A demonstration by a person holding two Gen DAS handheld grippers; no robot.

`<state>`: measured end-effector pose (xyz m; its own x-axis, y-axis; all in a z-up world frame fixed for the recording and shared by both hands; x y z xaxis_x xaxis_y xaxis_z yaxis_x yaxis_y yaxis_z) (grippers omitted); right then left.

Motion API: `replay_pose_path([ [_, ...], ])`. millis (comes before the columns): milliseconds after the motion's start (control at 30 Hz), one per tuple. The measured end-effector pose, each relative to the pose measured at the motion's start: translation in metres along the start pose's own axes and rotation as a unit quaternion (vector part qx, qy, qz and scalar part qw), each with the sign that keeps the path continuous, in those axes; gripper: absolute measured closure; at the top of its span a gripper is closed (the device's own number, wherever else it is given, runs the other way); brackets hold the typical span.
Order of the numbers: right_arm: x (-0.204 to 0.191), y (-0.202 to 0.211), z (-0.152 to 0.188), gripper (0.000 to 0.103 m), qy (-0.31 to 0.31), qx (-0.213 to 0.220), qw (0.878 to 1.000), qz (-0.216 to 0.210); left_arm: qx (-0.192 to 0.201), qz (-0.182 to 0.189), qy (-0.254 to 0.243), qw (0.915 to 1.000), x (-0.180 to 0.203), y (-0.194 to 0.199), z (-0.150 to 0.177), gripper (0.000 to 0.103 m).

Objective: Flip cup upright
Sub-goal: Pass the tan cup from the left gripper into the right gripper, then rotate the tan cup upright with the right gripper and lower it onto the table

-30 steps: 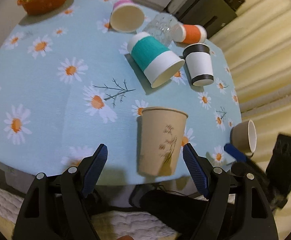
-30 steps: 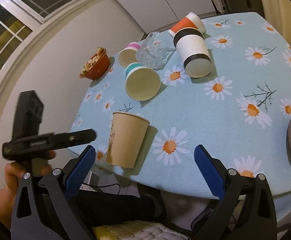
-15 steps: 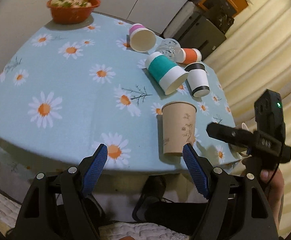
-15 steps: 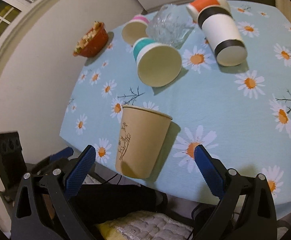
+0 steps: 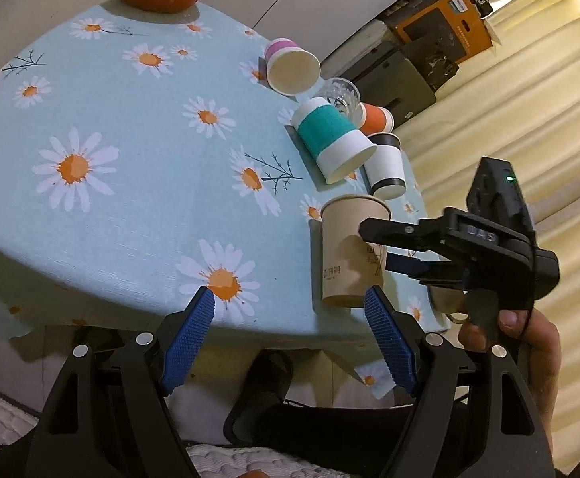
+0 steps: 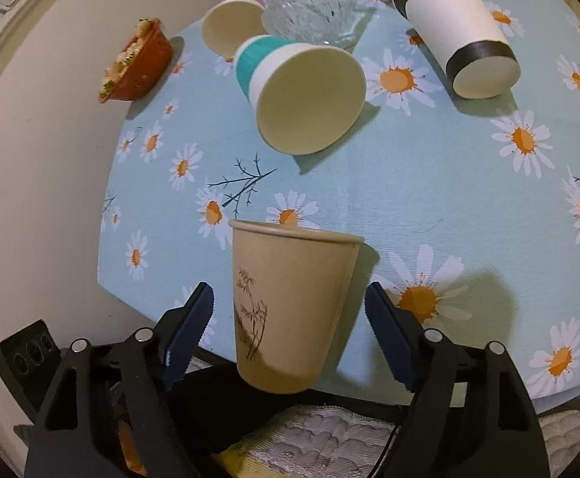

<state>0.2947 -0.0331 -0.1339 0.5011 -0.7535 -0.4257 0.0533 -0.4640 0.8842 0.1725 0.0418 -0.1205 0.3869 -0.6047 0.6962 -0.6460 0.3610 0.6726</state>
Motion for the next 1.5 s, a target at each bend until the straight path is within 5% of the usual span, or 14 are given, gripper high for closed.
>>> replay_pose_path([
  [633, -0.005, 0.002, 0.002, 0.042, -0.006, -0.002, 1.000, 0.029, -0.004, 0.034, 0.030, 0.9990, -0.011, 0.006, 0.001, 0.027],
  [900, -0.018, 0.032, 0.005, 0.042, 0.039, 0.066, 0.995, 0.068, 0.003, 0.035, 0.036, 0.9987, -0.012, 0.008, 0.000, 0.027],
  [1167, -0.032, 0.072, 0.015, 0.042, 0.104, 0.222, 0.960, 0.131, -0.002, 0.064, 0.034, 0.9974, -0.005, 0.007, 0.000, 0.027],
  [1500, -0.040, 0.075, 0.026, 0.041, 0.147, 0.370, 0.906, 0.146, -0.005, 0.066, 0.044, 0.9969, -0.006, 0.004, 0.000, 0.027],
])
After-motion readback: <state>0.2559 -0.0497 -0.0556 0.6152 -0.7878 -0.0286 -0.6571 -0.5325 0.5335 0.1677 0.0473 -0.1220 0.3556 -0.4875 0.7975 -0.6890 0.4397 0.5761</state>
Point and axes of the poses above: each gripper's, at about its wrist camera, not at the fingertips, and y roughly against the way its jaws point, x to its right, z to its underside, the point moved 7 cm from there along -y, roughly the way its jaws point, and after that the axes turned 12 degrees about y, right-handed, at the moved point
